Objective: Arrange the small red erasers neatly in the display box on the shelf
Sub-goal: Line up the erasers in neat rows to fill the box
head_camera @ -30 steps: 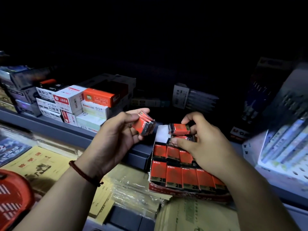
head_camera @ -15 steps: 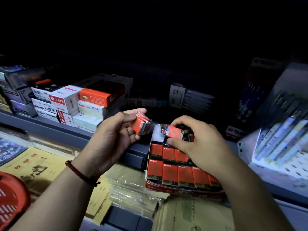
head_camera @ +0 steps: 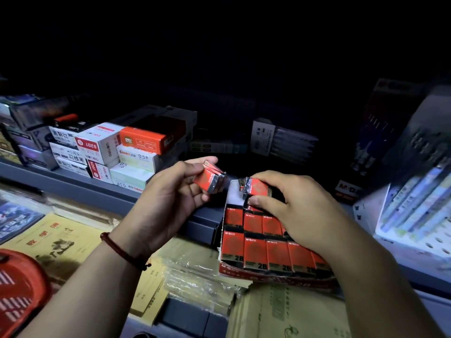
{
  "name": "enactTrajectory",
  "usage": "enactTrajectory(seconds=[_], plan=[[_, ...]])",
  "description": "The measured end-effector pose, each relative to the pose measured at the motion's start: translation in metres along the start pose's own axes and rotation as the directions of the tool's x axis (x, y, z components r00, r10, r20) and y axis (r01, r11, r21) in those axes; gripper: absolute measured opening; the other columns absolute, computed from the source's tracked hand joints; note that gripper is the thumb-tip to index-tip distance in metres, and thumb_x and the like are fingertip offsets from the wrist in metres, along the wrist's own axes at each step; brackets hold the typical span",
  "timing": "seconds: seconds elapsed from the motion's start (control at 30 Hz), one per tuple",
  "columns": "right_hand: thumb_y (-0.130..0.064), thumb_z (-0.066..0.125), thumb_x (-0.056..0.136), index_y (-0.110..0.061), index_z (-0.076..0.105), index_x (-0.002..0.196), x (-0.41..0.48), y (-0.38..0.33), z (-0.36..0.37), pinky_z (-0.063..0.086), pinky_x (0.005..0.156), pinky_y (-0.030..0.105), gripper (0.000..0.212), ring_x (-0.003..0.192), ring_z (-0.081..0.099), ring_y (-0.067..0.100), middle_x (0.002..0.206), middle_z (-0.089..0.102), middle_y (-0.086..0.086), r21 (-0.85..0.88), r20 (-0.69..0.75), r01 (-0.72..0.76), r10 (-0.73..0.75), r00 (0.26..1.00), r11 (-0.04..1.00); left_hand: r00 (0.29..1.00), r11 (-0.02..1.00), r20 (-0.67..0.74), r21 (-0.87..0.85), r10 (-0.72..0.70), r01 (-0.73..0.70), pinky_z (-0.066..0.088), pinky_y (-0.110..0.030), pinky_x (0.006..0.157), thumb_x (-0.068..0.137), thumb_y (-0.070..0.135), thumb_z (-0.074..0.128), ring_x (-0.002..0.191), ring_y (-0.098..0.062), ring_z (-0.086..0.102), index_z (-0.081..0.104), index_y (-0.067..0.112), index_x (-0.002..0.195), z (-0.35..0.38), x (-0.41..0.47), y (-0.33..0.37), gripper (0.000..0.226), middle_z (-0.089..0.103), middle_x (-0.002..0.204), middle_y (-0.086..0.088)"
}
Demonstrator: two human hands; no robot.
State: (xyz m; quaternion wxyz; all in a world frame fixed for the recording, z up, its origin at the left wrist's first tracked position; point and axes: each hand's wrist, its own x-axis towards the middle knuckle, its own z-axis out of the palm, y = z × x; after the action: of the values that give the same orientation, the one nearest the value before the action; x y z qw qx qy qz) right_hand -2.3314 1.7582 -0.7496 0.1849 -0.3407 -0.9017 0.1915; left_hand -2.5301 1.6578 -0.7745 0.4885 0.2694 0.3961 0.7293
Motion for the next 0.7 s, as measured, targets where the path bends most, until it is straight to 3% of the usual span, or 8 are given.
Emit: enactTrajectory(seconds=[0.1,0.23,0.4,0.57,0.7], plan=[[-0.050,0.056,0.098,-0.046,0.058,0.120,-0.001,0.001,0.001,0.039,0.076,0.031,0.022,0.067,0.046,0.001,0.087,0.064,-0.013,0.004,-0.016,0.014,-0.013,1.000,1.000,1.000,1.000,-0.008,-0.017,0.008,-0.008,0.050,-0.019,0.060,0.084,0.018,0.057,0.072,-0.013,0.069,0.066,0.000,0.123,0.001,-0.001,0.000,0.043,0.070,0.091,-0.009],[-0.053,0.055,0.096,-0.047,0.057,0.117,-0.002,0.001,0.001,0.051,0.083,0.041,0.022,0.086,0.062,0.010,0.096,0.067,-0.015,0.071,-0.042,0.007,-0.004,0.999,0.997,1.000,1.000,-0.015,0.000,0.011,-0.011,0.051,-0.020,0.060,0.083,0.018,0.063,0.075,-0.014,0.066,0.069,0.002,0.120,0.000,0.000,0.000,0.042,0.069,0.095,-0.012],[-0.042,0.062,0.097,-0.038,0.066,0.104,-0.002,-0.002,-0.002,0.057,0.077,0.046,0.009,0.080,0.069,0.011,0.089,0.071,-0.007,0.268,-0.077,0.013,0.008,0.997,0.963,0.999,0.996,0.037,0.085,0.026,-0.030,0.056,-0.021,0.070,0.084,0.017,0.067,0.085,-0.017,0.065,0.072,0.005,0.122,-0.004,-0.002,0.000,0.040,0.071,0.106,-0.016],[-0.037,0.065,0.096,-0.036,0.073,0.105,-0.005,0.000,-0.011,0.057,0.085,0.039,0.012,0.087,0.070,0.001,0.094,0.075,-0.018,0.387,-0.188,-0.006,0.086,0.978,0.922,0.994,0.964,0.093,0.251,0.064,-0.085,0.057,-0.019,0.081,0.084,0.011,0.066,0.092,-0.012,0.070,0.070,0.007,0.125,0.006,-0.010,0.004,0.041,0.076,0.110,-0.012],[-0.034,0.067,0.095,-0.035,0.073,0.097,-0.010,0.007,-0.021,0.058,0.078,0.029,0.007,0.083,0.072,0.001,0.090,0.077,-0.018,0.459,-0.198,-0.037,0.143,0.970,0.888,0.986,0.901,0.161,0.419,0.050,-0.114,0.060,-0.026,0.085,0.085,0.009,0.066,0.096,-0.018,0.074,0.071,0.011,0.123,0.014,-0.016,0.004,0.038,0.078,0.109,-0.011]])
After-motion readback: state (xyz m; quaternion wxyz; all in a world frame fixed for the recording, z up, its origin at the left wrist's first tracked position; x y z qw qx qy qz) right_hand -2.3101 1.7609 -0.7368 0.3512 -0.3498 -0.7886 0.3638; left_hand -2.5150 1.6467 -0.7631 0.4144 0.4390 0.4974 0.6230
